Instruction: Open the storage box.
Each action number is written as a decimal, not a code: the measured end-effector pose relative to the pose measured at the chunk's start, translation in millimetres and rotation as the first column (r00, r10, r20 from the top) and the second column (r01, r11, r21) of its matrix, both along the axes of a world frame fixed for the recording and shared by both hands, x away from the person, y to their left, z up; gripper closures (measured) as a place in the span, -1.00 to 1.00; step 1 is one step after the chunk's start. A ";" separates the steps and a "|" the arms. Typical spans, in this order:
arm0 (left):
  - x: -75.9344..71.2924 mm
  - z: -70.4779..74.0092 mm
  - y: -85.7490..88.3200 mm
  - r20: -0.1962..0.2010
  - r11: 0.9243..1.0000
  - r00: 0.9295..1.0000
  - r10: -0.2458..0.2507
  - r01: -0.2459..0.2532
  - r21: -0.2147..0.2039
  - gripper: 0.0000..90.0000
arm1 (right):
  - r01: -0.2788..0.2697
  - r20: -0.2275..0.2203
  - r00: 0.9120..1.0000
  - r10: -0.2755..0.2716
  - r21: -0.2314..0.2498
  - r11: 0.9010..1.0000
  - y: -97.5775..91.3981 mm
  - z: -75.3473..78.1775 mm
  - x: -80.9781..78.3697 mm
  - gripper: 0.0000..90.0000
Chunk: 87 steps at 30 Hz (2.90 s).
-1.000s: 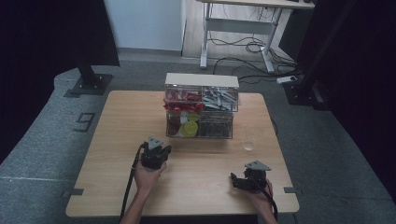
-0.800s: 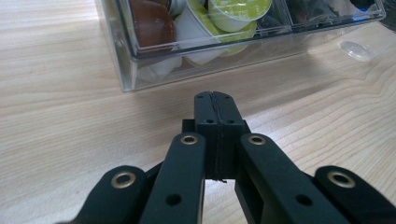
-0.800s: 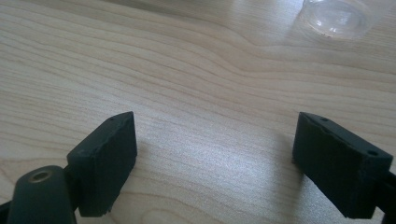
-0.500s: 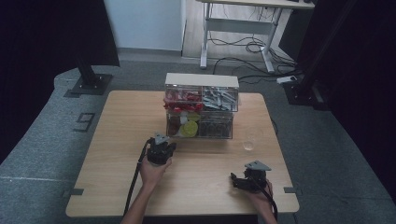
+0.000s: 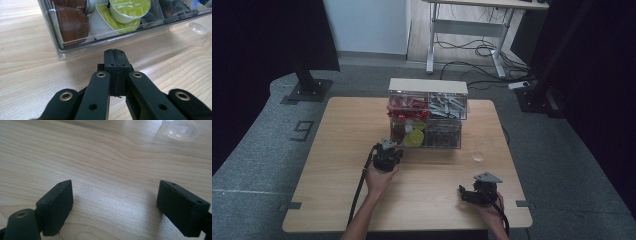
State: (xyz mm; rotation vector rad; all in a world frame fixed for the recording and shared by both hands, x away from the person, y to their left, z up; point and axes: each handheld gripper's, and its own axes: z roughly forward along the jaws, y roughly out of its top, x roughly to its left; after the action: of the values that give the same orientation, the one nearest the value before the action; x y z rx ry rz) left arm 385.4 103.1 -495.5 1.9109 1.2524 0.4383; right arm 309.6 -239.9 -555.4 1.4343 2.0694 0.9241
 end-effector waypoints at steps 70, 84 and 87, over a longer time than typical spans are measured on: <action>8.2 46.6 5.6 0.076 0.998 0.997 0.019 -0.015 -0.053 1.00 | -0.001 0.002 1.000 0.001 -0.001 1.000 -0.1 -0.1 0.1 -0.70; 15.2 59.7 4.7 0.085 0.998 0.996 0.022 -0.016 -0.066 1.00 | 0.000 0.000 1.000 0.000 0.000 1.000 0.0 0.0 0.0 -0.70; 17.1 62.0 4.8 0.085 0.997 0.996 0.022 -0.016 -0.071 1.00 | 0.000 0.000 1.000 0.000 0.000 1.000 0.0 0.0 0.0 -0.70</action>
State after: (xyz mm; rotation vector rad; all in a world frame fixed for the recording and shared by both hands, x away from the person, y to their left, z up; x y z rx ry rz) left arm 402.5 107.9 -433.6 1.8044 1.2154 0.4750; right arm 309.6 -239.9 -555.3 1.4351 2.0694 0.9242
